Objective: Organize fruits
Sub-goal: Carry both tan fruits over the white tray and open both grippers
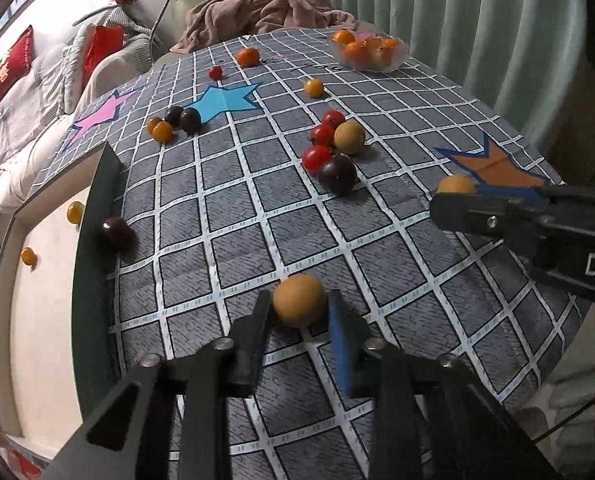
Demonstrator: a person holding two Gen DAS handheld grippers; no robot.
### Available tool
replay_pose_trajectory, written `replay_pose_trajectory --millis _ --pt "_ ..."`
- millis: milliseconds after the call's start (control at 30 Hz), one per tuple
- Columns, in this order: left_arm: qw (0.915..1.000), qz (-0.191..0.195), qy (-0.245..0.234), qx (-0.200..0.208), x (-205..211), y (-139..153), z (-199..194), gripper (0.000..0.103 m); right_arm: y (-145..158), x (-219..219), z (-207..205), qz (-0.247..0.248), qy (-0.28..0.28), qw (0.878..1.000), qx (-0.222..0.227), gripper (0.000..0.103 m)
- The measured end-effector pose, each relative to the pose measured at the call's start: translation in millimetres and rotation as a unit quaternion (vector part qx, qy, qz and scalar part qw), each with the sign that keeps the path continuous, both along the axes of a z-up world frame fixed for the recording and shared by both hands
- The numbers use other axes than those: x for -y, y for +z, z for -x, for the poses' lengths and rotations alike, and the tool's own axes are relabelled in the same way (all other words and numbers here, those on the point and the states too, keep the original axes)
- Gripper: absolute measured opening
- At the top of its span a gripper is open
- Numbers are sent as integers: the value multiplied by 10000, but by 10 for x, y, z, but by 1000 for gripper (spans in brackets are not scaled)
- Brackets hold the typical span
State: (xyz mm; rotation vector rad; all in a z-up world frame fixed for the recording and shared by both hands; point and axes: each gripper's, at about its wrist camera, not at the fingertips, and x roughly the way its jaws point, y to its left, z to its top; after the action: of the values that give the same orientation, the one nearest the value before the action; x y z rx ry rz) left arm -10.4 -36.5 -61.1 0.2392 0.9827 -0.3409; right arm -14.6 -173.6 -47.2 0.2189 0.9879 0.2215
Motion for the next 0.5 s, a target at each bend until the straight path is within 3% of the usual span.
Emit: replay_pose_trajectory --millis 200,500 --pt "9997 209 124 -37 -118 74 -7 29 35 -89 -34 40 106 9999 -21 27" --pt "9953 517 792 203 -753 578 -157 29 395 -466 -286 45 525 9984 183 27"
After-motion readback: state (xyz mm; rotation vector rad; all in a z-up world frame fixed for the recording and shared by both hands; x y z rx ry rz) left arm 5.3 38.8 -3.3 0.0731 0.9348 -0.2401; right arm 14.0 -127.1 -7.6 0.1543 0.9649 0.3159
